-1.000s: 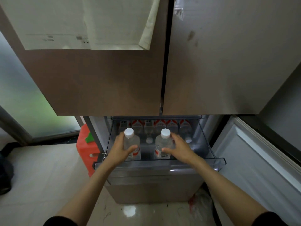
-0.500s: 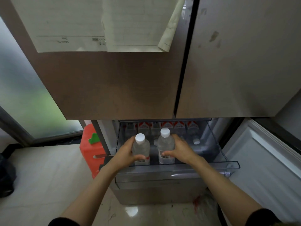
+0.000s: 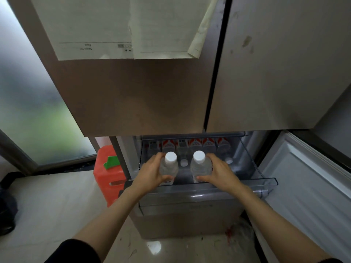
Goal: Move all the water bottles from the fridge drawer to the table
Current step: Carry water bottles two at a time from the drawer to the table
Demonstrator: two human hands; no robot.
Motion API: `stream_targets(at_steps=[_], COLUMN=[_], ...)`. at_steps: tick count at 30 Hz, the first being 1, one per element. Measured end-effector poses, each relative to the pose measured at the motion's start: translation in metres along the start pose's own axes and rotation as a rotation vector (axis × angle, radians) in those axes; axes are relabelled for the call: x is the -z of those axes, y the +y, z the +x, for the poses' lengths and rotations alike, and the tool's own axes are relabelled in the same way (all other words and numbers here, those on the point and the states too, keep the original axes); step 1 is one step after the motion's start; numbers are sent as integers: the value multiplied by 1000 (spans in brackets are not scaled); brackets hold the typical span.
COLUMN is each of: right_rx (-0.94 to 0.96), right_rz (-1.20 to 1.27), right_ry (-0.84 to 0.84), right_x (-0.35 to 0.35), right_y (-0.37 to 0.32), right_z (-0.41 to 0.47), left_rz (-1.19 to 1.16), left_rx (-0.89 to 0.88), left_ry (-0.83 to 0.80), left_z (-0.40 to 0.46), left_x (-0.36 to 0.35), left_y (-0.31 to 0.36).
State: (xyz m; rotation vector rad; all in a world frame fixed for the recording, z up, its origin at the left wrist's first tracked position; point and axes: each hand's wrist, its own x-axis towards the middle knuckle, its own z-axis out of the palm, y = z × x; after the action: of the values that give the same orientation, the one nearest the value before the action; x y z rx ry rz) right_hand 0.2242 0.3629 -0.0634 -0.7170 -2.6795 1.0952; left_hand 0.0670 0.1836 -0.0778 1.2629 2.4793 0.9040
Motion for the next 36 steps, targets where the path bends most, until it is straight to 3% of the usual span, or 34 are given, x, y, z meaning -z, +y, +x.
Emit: stream_targets(at_steps=[5, 11, 17, 28, 36], right_rx=[108, 268, 425, 662, 816], right_rz=[11, 339, 494, 408, 409], right_ry=[109, 217, 23, -464, -673], right_x=[22, 56, 48, -97, -241], right_y=[-27, -89, -141, -261, -387], right_z=[-19, -56, -98, -179, -282], left_rz=[11, -348, -557, -385, -220], left_rx=[-90, -53, 122, 486, 703], left_ry=[185, 487, 804, 1112, 1274], left_z=[-27, -82, -165, -397, -587], left_x=[30, 96, 119, 149, 184], left_y=[22, 88, 112, 57, 6])
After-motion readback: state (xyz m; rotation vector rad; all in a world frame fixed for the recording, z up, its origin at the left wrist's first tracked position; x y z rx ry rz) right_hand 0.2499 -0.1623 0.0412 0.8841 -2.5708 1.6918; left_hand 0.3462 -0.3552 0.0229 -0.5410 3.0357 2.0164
